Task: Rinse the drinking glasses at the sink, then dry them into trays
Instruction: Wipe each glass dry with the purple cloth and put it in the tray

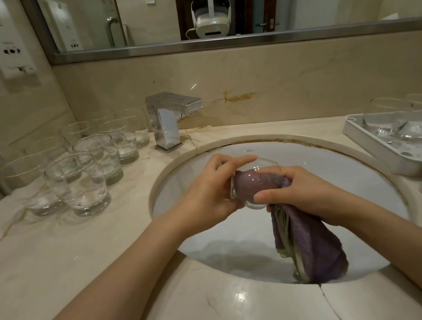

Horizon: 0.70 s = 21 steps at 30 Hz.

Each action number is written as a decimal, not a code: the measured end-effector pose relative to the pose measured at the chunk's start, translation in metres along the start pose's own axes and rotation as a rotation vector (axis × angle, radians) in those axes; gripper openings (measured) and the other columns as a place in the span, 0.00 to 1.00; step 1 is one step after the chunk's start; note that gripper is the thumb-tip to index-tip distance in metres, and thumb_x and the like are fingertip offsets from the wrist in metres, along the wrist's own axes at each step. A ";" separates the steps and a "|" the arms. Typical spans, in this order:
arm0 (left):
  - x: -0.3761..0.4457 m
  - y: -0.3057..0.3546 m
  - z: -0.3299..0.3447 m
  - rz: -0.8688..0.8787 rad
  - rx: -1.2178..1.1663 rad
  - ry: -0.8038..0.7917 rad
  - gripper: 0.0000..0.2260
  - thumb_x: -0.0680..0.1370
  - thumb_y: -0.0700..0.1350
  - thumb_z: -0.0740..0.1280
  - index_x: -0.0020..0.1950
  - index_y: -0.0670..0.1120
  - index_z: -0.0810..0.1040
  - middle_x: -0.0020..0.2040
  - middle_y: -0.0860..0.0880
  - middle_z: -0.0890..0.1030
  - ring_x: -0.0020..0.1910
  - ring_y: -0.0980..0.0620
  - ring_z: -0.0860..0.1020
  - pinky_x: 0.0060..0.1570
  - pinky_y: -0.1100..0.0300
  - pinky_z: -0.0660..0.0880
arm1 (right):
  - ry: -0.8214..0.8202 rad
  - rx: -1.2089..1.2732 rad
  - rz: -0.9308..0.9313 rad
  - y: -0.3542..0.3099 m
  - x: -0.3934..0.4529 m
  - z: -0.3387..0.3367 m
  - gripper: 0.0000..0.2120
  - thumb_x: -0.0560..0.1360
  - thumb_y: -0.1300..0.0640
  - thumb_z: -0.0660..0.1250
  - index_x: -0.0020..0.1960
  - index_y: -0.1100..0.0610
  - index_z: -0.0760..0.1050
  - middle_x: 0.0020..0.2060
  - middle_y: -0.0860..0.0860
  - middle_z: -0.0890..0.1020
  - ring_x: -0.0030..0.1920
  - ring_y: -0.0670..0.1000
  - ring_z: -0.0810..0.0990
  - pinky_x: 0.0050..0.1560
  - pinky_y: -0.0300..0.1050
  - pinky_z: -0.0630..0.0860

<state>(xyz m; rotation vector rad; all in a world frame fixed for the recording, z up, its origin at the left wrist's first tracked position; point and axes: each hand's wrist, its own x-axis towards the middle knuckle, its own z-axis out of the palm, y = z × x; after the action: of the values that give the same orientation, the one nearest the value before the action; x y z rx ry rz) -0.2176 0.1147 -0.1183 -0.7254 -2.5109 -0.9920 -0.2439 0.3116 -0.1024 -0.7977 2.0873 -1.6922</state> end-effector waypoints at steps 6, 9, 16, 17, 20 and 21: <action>0.002 0.014 -0.011 -0.443 -0.653 -0.142 0.36 0.68 0.26 0.72 0.69 0.54 0.71 0.57 0.53 0.74 0.47 0.47 0.84 0.43 0.51 0.82 | 0.091 -0.890 -0.464 0.016 0.002 -0.007 0.25 0.68 0.50 0.74 0.64 0.44 0.76 0.57 0.41 0.76 0.55 0.41 0.75 0.54 0.36 0.73; 0.003 0.015 -0.011 -0.433 -0.687 -0.134 0.35 0.69 0.26 0.71 0.70 0.53 0.71 0.57 0.54 0.75 0.48 0.47 0.83 0.43 0.51 0.82 | 0.087 -0.825 -0.446 0.014 0.002 -0.009 0.25 0.68 0.49 0.74 0.63 0.40 0.73 0.57 0.39 0.75 0.55 0.40 0.74 0.54 0.34 0.72; -0.002 0.000 -0.004 -0.122 -0.052 -0.130 0.36 0.71 0.35 0.73 0.73 0.57 0.62 0.60 0.50 0.67 0.57 0.50 0.73 0.53 0.61 0.76 | 0.018 -0.108 -0.089 0.013 0.003 0.004 0.17 0.68 0.58 0.75 0.53 0.44 0.79 0.41 0.41 0.84 0.41 0.40 0.81 0.42 0.32 0.75; -0.003 -0.003 -0.004 -0.055 0.072 -0.137 0.36 0.72 0.36 0.73 0.74 0.57 0.61 0.61 0.50 0.66 0.59 0.52 0.71 0.56 0.63 0.72 | -0.024 0.011 -0.007 0.010 0.002 0.005 0.16 0.67 0.56 0.74 0.54 0.48 0.80 0.40 0.44 0.85 0.38 0.41 0.81 0.40 0.34 0.76; -0.002 -0.003 -0.002 0.045 0.197 -0.075 0.36 0.73 0.37 0.72 0.75 0.54 0.61 0.64 0.47 0.66 0.58 0.55 0.69 0.53 0.70 0.67 | -0.081 0.077 0.026 0.007 0.001 -0.002 0.19 0.65 0.55 0.73 0.56 0.51 0.79 0.39 0.46 0.84 0.35 0.43 0.80 0.38 0.36 0.77; -0.001 -0.002 -0.001 0.062 0.175 -0.033 0.36 0.72 0.36 0.72 0.74 0.55 0.62 0.63 0.47 0.67 0.57 0.56 0.69 0.52 0.71 0.68 | -0.060 0.070 0.006 0.006 0.002 -0.003 0.18 0.66 0.57 0.74 0.55 0.50 0.79 0.39 0.46 0.85 0.36 0.43 0.81 0.39 0.36 0.77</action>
<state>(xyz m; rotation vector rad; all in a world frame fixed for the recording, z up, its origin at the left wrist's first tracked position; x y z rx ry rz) -0.2175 0.1126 -0.1190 -0.7661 -2.5467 -0.7346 -0.2482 0.3134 -0.1073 -0.8103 1.9779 -1.7066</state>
